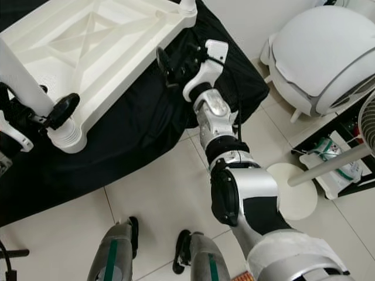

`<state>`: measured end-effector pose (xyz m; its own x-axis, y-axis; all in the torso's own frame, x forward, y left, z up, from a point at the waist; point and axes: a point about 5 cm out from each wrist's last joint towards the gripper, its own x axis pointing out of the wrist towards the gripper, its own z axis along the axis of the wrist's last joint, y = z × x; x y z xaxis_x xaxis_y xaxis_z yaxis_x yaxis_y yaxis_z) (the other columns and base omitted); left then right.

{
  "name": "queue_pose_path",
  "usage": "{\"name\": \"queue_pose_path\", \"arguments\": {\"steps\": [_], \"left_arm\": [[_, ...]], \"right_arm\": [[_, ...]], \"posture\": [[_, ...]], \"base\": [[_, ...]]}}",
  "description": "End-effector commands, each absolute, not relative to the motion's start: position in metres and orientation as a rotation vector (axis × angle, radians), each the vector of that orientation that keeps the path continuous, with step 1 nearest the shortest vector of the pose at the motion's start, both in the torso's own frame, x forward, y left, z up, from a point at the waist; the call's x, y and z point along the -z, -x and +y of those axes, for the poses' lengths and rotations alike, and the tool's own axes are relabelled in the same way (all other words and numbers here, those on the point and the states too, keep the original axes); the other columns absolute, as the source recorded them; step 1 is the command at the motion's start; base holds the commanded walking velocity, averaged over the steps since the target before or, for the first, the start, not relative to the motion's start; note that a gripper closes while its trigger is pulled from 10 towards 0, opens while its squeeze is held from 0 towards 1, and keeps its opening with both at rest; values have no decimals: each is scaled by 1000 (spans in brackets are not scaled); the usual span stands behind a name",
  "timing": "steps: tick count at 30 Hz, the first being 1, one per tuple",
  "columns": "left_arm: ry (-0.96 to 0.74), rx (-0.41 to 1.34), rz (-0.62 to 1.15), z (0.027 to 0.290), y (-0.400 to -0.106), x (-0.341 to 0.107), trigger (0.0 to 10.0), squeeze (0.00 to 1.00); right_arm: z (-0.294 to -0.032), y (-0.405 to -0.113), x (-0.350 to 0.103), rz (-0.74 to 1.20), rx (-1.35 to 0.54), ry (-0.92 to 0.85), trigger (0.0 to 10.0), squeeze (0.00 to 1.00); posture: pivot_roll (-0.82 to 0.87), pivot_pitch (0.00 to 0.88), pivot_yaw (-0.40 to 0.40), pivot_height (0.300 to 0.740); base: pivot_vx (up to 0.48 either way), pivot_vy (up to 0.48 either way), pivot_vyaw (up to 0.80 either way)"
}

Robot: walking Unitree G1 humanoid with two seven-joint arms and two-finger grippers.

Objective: Building children table

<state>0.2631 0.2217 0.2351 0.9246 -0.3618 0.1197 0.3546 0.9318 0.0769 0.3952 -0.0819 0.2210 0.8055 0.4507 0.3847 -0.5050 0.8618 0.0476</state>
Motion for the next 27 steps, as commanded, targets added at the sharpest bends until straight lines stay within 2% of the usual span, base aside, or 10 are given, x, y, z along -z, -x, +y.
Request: {"name": "queue_pose_path", "arguments": {"steps": [1, 7, 9, 12, 18, 20, 22, 25, 27], "left_arm": [[-62, 381, -103, 218, -266, -231, 10000, 0], [-116, 535, -115, 212, -260, -232, 10000, 0], [-116, 535, -115, 212, -260, -232, 10000, 0], [-211, 600, -86, 224, -253, -229, 10000, 0], [-208, 692, -17, 236, -242, -229, 10000, 0], [-226, 695, 3, 242, -239, -229, 10000, 0], [-286, 669, 67, 267, -233, -228, 10000, 0], [-294, 659, 82, 274, -232, -229, 10000, 0], [-327, 614, 107, 289, -233, -230, 10000, 0]], "right_arm": [[-85, -394, -217, -372, -529, -145, 10000, 0], [-96, -391, -209, -361, -529, -109, 10000, 0], [-96, -391, -209, -361, -529, -109, 10000, 0], [-104, -390, -205, -361, -519, -91, 10000, 0], [-106, -389, -203, -360, -520, -85, 10000, 0], [-106, -388, -203, -360, -521, -85, 10000, 0], [-104, -388, -202, -359, -529, -82, 10000, 0], [-104, -388, -202, -358, -530, -81, 10000, 0], [-103, -388, -202, -357, -532, -81, 10000, 0]], "posture": [[109, 139, -27, 740], [100, 125, -28, 740], [100, 125, -28, 740], [99, 103, -20, 740], [104, 92, -14, 740], [109, 87, -14, 740], [117, 78, -13, 740], [120, 76, -15, 740], [124, 71, -18, 740]], "base": [[0, 0, 0], [0, 0, 0], [0, 0, 0], [0, 0, 0], [0, 0, 0], [0, 0, 0], [0, 0, 0], [0, 0, 0], [0, 0, 0]]}}
